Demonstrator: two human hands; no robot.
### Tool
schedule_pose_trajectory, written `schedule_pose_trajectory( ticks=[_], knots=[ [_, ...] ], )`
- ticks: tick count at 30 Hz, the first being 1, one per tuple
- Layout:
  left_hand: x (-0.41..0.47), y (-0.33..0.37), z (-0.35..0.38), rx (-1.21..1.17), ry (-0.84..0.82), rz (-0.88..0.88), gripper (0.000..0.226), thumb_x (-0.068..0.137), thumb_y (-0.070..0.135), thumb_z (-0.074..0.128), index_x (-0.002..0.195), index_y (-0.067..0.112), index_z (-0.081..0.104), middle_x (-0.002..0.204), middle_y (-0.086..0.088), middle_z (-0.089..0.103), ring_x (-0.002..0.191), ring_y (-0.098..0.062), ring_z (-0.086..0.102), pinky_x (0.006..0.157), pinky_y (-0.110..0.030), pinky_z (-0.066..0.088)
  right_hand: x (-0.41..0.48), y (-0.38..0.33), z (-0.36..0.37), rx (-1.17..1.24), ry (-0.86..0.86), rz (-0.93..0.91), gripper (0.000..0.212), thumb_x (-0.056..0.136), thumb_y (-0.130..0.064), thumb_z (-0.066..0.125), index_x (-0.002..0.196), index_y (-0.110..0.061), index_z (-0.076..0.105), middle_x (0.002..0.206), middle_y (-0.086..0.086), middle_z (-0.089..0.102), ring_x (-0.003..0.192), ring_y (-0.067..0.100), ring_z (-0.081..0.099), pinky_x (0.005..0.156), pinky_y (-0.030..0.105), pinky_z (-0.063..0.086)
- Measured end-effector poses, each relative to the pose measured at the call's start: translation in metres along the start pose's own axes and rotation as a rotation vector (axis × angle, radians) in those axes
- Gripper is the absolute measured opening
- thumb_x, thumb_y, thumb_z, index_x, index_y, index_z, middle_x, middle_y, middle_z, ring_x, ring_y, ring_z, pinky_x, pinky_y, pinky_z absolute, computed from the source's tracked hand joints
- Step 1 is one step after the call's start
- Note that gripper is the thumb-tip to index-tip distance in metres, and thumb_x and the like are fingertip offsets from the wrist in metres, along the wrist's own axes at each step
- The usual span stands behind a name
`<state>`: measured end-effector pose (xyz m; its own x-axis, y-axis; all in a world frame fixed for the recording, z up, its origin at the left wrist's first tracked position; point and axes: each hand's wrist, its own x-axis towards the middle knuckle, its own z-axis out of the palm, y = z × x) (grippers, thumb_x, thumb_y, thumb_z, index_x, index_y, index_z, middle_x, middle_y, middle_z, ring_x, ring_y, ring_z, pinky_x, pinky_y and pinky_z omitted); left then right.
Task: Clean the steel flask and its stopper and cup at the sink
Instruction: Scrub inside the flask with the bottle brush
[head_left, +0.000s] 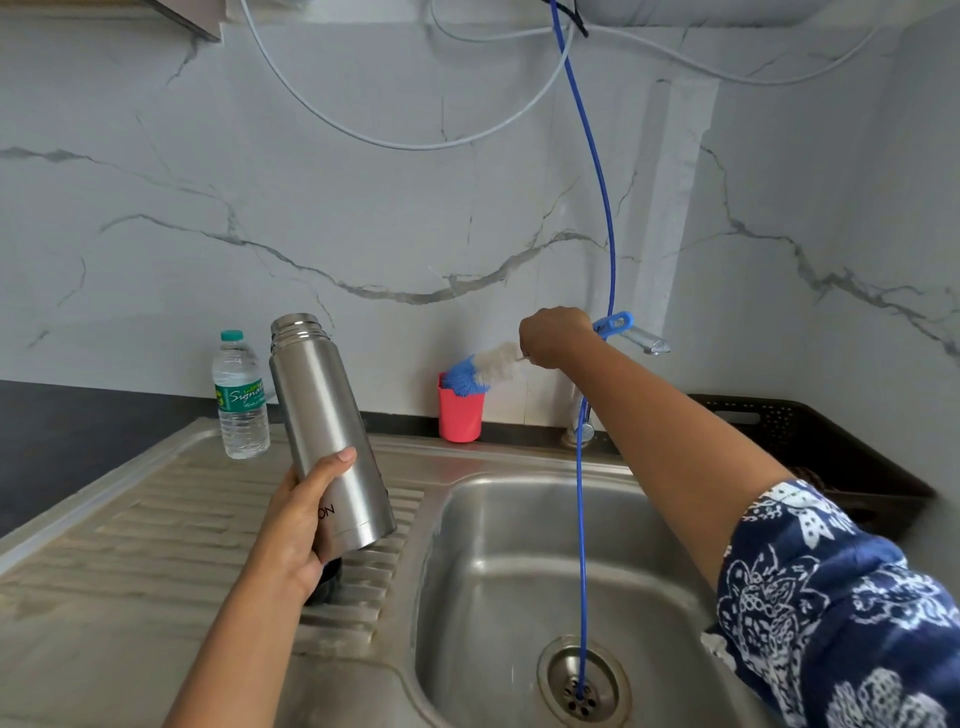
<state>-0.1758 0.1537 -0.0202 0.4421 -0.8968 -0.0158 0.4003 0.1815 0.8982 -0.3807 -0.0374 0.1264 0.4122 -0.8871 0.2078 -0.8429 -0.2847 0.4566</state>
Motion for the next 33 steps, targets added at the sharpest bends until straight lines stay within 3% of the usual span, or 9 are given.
schedule_pose_trajectory(
  ticks=[6,10,15,18,21,24,27,30,33],
  knots=[
    [0.001,-0.006,0.001,-0.004,-0.039,-0.014,0.079,0.052,0.041,0.079,0.125,0.021,0.056,0.109,-0.011,0.067,0.096,-0.026,0.064,0.07,-0.036,0.054,-0.011,0.019,-0.01,0.059,0.054,0.057,0.02,0.091,-0.008,0.05,0.104,-0.012,0.064,0.084,0.004,0.055,0.073,0.023,0.054,0.061,0.032,0.041],
    [0.001,-0.01,0.005,0.01,-0.074,-0.045,0.095,0.038,0.048,0.079,0.125,0.018,0.058,0.097,-0.006,0.07,0.087,-0.022,0.065,0.069,-0.035,0.054,-0.023,0.035,-0.009,0.15,0.105,0.106,0.023,0.092,-0.011,0.048,0.106,-0.014,0.066,0.09,0.004,0.061,0.074,0.023,0.055,0.062,0.031,0.04],
    [-0.005,-0.019,0.017,-0.026,-0.19,-0.145,0.082,0.041,0.046,0.08,0.115,0.014,0.063,0.087,-0.008,0.07,0.08,-0.024,0.066,0.072,-0.039,0.056,-0.071,0.051,0.004,0.353,0.131,0.168,0.026,0.096,-0.021,0.048,0.116,-0.016,0.064,0.108,0.008,0.065,0.095,0.028,0.062,0.076,0.035,0.049],
    [-0.006,-0.026,0.024,-0.074,-0.236,-0.193,0.066,0.062,0.038,0.082,0.119,0.011,0.061,0.091,-0.01,0.071,0.084,-0.026,0.066,0.076,-0.041,0.055,-0.129,0.063,0.019,0.459,0.122,0.166,0.028,0.098,-0.025,0.045,0.121,-0.023,0.063,0.115,0.009,0.064,0.1,0.029,0.061,0.08,0.035,0.048],
    [-0.006,-0.029,0.032,-0.126,-0.266,-0.228,0.056,0.072,0.036,0.07,0.12,0.009,0.06,0.087,-0.009,0.071,0.082,-0.024,0.065,0.078,-0.042,0.052,-0.189,0.072,0.042,0.573,0.144,0.187,0.034,0.098,-0.025,0.045,0.129,-0.032,0.057,0.121,0.007,0.064,0.109,0.031,0.059,0.089,0.038,0.048],
    [-0.007,-0.031,0.042,-0.167,-0.3,-0.264,0.054,0.074,0.038,0.068,0.119,0.009,0.061,0.093,-0.011,0.07,0.086,-0.025,0.065,0.079,-0.041,0.052,-0.24,0.077,0.063,0.703,0.202,0.197,0.037,0.097,-0.023,0.049,0.13,-0.037,0.055,0.102,0.0,0.07,0.1,0.025,0.062,0.08,0.032,0.044],
    [-0.007,-0.036,0.055,-0.186,-0.313,-0.312,0.056,0.076,0.04,0.067,0.122,0.008,0.059,0.094,-0.012,0.069,0.081,-0.025,0.068,0.068,-0.037,0.058,-0.278,0.081,0.086,0.833,0.308,0.147,0.045,0.094,-0.019,0.055,0.13,-0.046,0.051,0.072,-0.016,0.061,0.075,0.007,0.059,0.071,0.025,0.043],
    [-0.006,-0.041,0.068,-0.23,-0.34,-0.362,0.061,0.077,0.042,0.066,0.126,0.007,0.057,0.093,-0.014,0.07,0.077,-0.026,0.07,0.064,-0.037,0.058,-0.298,0.087,0.111,0.806,0.379,0.046,0.068,0.091,-0.011,0.059,0.128,-0.064,0.038,0.079,-0.014,0.06,0.077,0.002,0.059,0.073,0.022,0.046],
    [-0.006,-0.048,0.078,-0.288,-0.405,-0.401,0.064,0.08,0.043,0.064,0.131,0.006,0.055,0.1,-0.016,0.068,0.083,-0.031,0.067,0.074,-0.043,0.058,-0.307,0.087,0.123,0.686,0.425,-0.031,0.075,0.089,-0.01,0.054,0.136,-0.061,0.027,0.083,-0.02,0.053,0.075,-0.001,0.057,0.061,0.026,0.051]
  ],
)
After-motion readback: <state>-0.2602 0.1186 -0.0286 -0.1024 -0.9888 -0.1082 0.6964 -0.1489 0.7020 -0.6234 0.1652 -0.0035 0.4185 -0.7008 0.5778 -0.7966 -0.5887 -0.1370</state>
